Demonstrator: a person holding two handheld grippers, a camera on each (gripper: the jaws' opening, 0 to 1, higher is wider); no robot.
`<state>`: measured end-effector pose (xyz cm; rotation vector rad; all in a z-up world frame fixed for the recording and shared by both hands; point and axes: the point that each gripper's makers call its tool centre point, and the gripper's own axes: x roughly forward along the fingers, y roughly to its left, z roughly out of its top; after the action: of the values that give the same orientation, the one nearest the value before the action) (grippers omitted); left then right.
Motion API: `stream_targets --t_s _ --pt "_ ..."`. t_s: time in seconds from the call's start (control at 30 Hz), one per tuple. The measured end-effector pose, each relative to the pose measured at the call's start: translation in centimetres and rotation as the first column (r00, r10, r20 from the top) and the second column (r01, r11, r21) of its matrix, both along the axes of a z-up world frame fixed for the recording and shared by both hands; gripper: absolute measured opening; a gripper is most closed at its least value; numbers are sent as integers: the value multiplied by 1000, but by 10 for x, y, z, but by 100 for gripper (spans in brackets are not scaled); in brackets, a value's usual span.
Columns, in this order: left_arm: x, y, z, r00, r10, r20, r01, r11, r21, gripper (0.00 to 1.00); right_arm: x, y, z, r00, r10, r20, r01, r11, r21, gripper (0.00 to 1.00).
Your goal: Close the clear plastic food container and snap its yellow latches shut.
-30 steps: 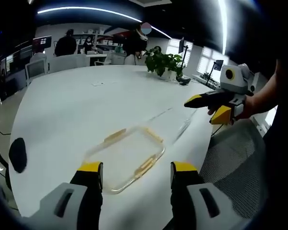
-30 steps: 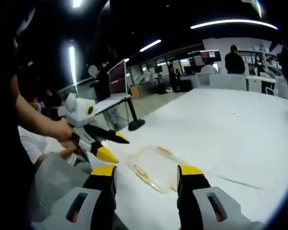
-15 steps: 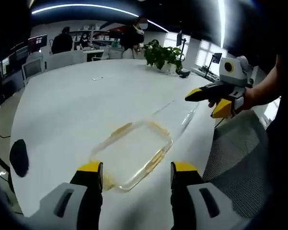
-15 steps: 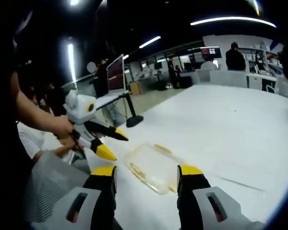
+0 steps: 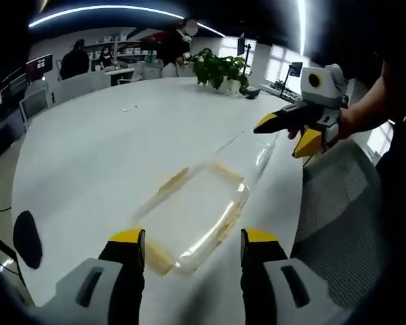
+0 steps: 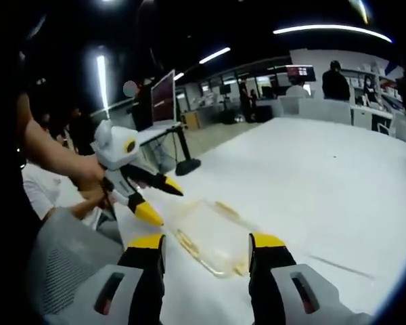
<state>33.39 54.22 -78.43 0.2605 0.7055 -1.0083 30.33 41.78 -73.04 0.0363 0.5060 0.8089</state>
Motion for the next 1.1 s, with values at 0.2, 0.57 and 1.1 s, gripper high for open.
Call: stream_targets --t_s 0.2,0.57,1.1 --pt "5 1 -2 1000 -30 3 30 999 14 56 4 -2 -5 1000 -6 -8 6 1000 -11 49" --pt "9 8 -12 997 -79 -5 79 995 65 56 16 -3 -15 1000 16 -16 -17 998 -57 49" --pt "18 12 -23 987 -161 -17 162 978 135 57 26 -2 -29 995 95 -43 -100 987 -130 49"
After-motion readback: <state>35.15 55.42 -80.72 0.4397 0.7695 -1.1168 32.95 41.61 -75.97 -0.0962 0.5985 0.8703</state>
